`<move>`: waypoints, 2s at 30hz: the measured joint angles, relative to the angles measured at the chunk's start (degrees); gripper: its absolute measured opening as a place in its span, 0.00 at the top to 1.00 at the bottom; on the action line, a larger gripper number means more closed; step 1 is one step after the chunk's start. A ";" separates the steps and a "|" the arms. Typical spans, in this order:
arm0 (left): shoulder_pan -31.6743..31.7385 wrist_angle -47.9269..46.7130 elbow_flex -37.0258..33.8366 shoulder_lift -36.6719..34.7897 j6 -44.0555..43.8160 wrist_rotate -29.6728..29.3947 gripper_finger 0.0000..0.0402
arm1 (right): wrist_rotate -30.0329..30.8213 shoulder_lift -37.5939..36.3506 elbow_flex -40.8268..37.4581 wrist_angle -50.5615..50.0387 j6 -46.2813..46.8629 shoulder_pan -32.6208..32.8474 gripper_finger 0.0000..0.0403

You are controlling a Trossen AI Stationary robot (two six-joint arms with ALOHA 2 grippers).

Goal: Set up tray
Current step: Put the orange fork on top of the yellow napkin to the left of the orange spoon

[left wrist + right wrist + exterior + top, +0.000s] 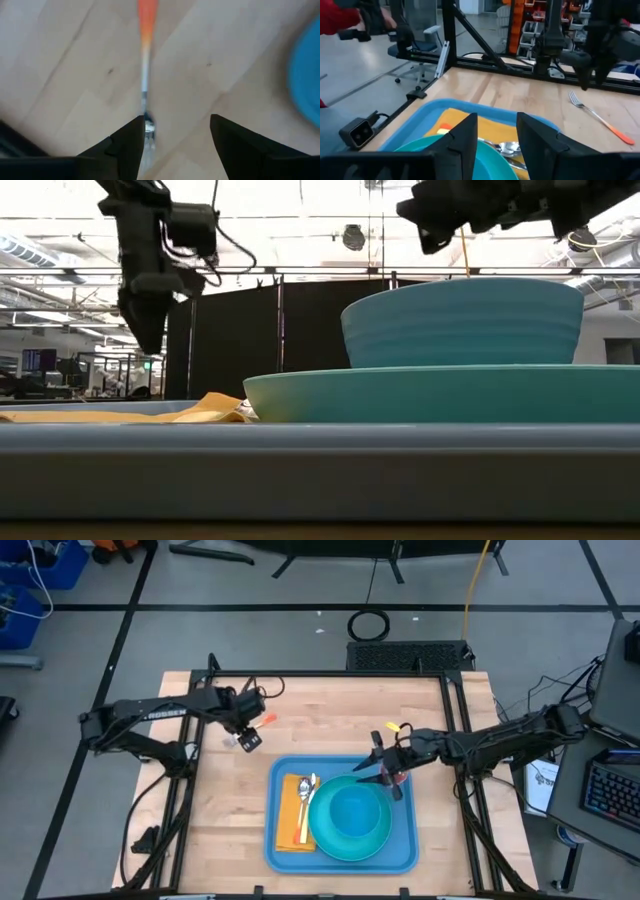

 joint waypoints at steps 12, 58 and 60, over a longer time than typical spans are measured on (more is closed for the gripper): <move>8.37 4.66 -0.02 9.43 9.44 3.49 0.43 | 0.00 0.00 -0.41 0.88 0.02 0.00 0.69; 12.43 18.00 -10.08 10.96 17.77 5.13 0.43 | 1.62 1.36 -0.32 1.45 0.44 -0.04 0.69; 12.42 19.06 -10.83 10.96 17.90 5.85 0.43 | 1.62 1.42 -0.32 1.21 0.44 -0.04 0.69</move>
